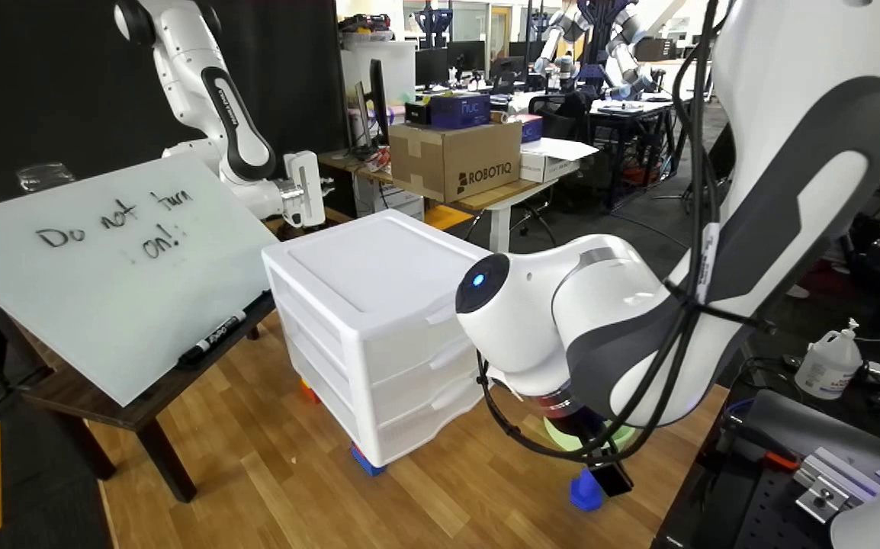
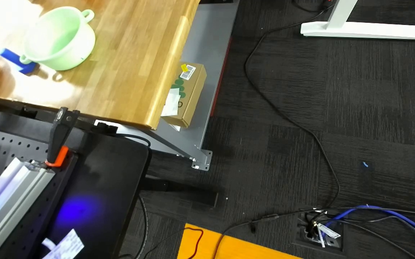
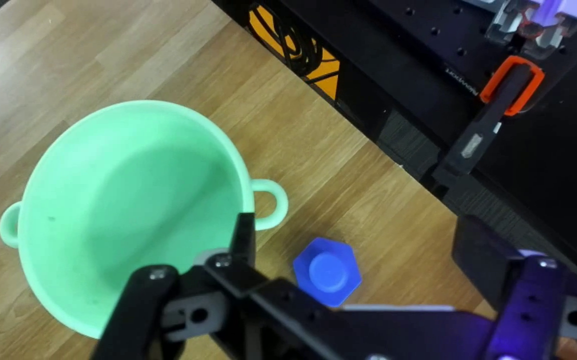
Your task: Take the blue object out of the green pot
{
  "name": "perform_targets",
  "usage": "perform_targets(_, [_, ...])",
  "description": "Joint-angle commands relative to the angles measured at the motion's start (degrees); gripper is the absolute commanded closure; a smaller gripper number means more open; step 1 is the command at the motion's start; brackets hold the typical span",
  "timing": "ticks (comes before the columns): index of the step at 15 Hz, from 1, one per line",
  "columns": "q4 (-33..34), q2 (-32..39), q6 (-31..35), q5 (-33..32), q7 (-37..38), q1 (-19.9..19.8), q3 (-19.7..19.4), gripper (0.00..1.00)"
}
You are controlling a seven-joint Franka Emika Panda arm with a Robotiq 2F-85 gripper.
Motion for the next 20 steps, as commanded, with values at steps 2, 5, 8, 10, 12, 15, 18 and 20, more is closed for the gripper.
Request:
perform_targets(2, [-8.6,-9.3,8.1,2.0,-3.0,-2.7,-0.4,0.00])
perform_targets(5, [-15.8,-15.7,15.4,5.2,-7.2,-5.2,-2.6,0.00])
perform_targets(8, [-16.1,-16.6,19.6,10.2,-10.7,-7.9,-6.6,0.00])
perform_targets(10, [-16.9,-18.9,22.2,12.9,-12.4,-9.3,-9.0,0.00])
perform_targets(12, [-15.6,-18.6,23.4,15.0,-13.3,-10.4,-10.9,0.00])
perform_targets(15, [-16.4,-19.5,24.7,17.8,-13.3,-12.0,-13.3,0.00])
perform_targets(18, [-15.2,-18.4,24.3,21.3,-12.5,-13.4,-15.2,0.00])
perform_targets(20, [-15.6,-18.5,24.5,22.9,-12.6,-13.9,-15.9,0.00])
